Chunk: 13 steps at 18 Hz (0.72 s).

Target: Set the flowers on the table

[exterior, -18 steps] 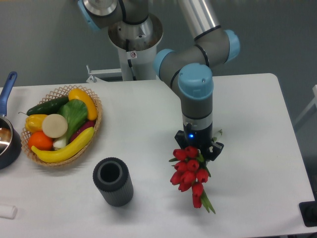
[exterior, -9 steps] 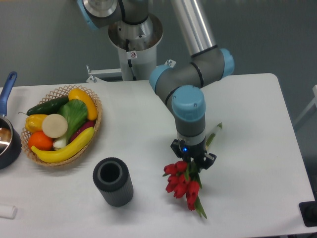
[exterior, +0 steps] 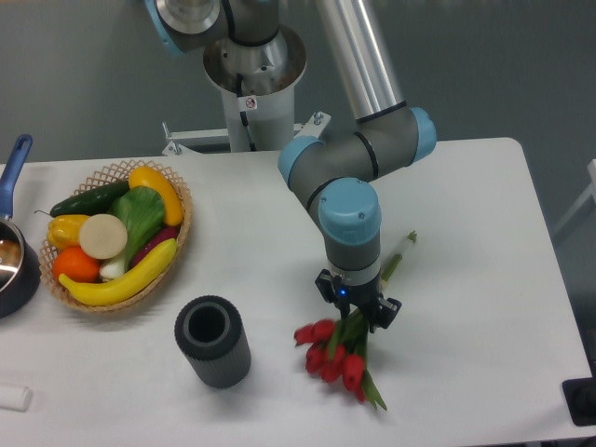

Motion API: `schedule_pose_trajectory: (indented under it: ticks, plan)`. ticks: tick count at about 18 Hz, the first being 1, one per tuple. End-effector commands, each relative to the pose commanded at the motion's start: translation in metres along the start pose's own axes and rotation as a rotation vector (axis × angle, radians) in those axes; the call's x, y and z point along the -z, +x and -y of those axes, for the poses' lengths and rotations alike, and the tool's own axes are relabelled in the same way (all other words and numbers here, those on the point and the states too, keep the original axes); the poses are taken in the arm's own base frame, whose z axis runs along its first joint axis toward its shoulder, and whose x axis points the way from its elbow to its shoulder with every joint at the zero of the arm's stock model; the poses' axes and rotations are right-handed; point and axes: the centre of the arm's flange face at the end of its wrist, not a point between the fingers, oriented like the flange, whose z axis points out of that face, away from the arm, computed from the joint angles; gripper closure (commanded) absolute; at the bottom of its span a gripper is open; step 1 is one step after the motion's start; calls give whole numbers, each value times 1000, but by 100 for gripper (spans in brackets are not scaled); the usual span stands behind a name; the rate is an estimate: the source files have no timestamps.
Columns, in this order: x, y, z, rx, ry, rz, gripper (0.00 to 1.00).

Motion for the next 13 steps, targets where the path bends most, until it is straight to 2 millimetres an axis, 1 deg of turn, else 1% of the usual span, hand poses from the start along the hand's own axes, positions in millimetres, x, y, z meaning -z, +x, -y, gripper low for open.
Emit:
schedule_pose_trajectory:
  ticks: [2, 5, 7, 9, 10, 12, 13]
  plan:
    - [24, -3, -2, 6, 17, 32, 0]
    - [59, -14, -6, 18, 42, 81, 0]
    - [79, -27, -20, 13, 43, 99, 0]
    - [100, -33, -26, -33, 34, 90, 0]
    - [112, -40, -32, -48, 23, 81, 0]
    - [141, -48, -51, -89, 6, 55, 0]
    - [152, -53, -62, -115, 5, 35, 0]
